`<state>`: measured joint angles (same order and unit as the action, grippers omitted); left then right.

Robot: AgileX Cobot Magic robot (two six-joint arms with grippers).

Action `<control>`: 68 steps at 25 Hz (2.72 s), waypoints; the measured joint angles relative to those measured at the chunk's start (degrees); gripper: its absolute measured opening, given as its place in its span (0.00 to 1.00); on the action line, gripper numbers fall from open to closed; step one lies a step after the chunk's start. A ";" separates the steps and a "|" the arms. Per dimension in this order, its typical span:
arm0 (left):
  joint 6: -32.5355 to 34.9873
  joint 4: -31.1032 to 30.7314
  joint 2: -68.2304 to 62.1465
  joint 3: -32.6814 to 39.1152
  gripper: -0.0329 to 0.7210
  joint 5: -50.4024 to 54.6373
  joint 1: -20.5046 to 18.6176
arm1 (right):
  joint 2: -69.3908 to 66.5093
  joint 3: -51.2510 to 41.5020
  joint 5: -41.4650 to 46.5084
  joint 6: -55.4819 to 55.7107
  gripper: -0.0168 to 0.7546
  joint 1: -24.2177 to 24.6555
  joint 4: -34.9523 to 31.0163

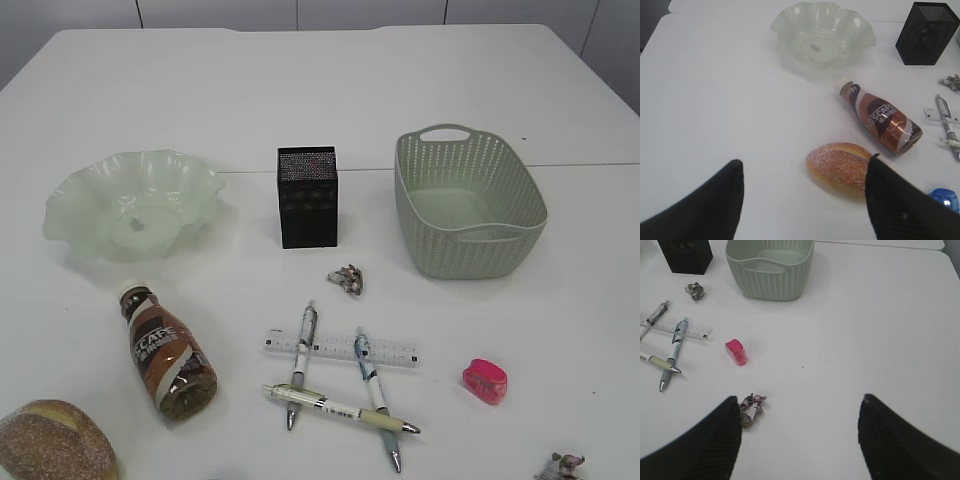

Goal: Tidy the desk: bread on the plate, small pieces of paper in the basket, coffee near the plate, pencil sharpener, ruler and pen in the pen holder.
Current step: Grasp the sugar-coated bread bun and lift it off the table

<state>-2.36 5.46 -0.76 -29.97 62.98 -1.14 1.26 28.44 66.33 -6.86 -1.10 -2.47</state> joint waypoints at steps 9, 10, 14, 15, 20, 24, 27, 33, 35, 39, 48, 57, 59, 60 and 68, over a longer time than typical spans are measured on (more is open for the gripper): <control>0.00 3.81 -2.45 -2.01 0.77 -0.02 0.00 | -0.11 2.87 -9.85 10.08 0.71 0.00 -0.43; 0.00 3.17 -3.70 -2.88 0.77 -0.02 0.00 | -0.59 3.00 -10.62 11.82 0.71 0.00 -0.72; 0.00 0.45 -9.54 -5.21 0.77 -1.46 0.00 | -8.22 3.12 -13.16 15.31 0.71 0.00 -1.71; -0.15 0.19 -10.96 -5.68 0.77 -1.72 0.00 | -10.95 3.12 -14.50 15.97 0.71 0.00 -1.50; -0.63 1.56 -18.36 -6.50 0.75 -2.63 0.00 | -25.25 3.26 -24.39 20.00 0.71 0.00 -1.38; -1.17 4.35 -26.00 -6.61 0.75 -3.37 0.00 | -34.45 5.80 -26.76 20.31 0.71 0.00 -1.52; -5.15 6.64 -31.81 -7.22 0.75 -3.93 0.00 | -39.28 8.19 -26.65 19.55 0.71 0.00 -1.00; -15.06 7.93 -41.94 -7.65 0.75 -1.69 0.00 | -45.08 12.54 -20.15 15.91 0.71 0.00 -0.39; -17.73 7.93 -45.43 -7.65 0.74 -1.39 0.00 | -45.64 13.40 -18.31 15.04 0.71 0.00 -0.30; -24.59 7.82 -51.05 -7.65 0.71 -2.67 0.00 | -45.77 15.00 -15.06 14.28 0.71 0.00 0.07; -32.83 7.75 -60.45 -7.65 0.69 -7.79 0.00 | -45.77 15.48 -12.27 14.07 0.71 0.00 0.09; -39.74 6.14 -65.90 -6.30 0.69 -14.55 9.77 | -45.77 15.48 -11.99 14.07 0.71 0.00 0.18; -44.35 4.05 -67.47 -5.95 0.69 -15.56 13.44 | -45.77 15.48 -11.99 14.07 0.71 0.00 0.18; -47.12 2.86 -67.95 -5.91 0.69 -16.01 14.89 | -45.77 15.48 -11.99 14.04 0.71 0.00 0.18; -58.23 -0.54 -73.55 -5.91 0.69 -19.13 18.64 | -45.77 15.48 -11.85 13.94 0.71 0.00 0.18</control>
<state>-60.60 4.93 -74.31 -35.89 43.85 17.51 -44.51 43.92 54.48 7.08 -1.10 -2.30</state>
